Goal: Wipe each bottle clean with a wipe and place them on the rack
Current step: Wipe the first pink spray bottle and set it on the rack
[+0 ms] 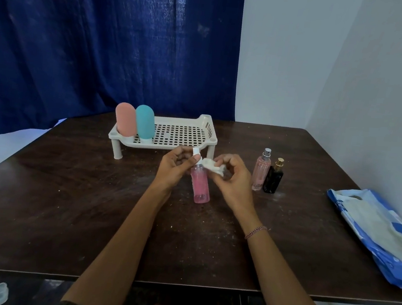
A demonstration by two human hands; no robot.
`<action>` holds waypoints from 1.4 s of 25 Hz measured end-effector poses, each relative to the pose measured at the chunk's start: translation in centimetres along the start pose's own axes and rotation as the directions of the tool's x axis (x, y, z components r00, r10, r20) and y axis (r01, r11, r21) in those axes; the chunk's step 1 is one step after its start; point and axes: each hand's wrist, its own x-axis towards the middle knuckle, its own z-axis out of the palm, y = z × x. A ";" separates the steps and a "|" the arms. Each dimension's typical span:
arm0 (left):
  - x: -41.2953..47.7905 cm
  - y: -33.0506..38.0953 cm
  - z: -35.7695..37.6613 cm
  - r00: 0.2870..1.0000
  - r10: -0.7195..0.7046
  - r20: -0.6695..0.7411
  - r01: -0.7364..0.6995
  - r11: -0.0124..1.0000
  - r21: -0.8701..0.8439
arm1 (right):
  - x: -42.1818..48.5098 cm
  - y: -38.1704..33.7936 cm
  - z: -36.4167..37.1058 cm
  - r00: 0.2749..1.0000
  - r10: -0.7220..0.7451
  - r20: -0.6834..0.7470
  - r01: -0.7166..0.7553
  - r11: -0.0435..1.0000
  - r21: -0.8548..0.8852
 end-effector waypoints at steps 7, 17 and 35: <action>0.0 -0.2 -0.4 1.000 0.018 -0.021 -0.019 0.999 -0.036 | -0.1 -0.2 -0.3 0.979 -0.011 0.205 0.010 1.000 0.005; -0.1 0.0 -0.3 0.998 0.067 0.015 -0.066 0.995 -0.081 | -0.6 -0.4 0.3 0.916 -0.364 0.167 0.398 0.873 -0.283; -0.1 0.2 -0.4 0.988 0.154 -0.010 -0.154 0.988 -0.022 | -0.8 -1.0 0.7 0.885 -0.402 0.233 0.461 0.823 -0.331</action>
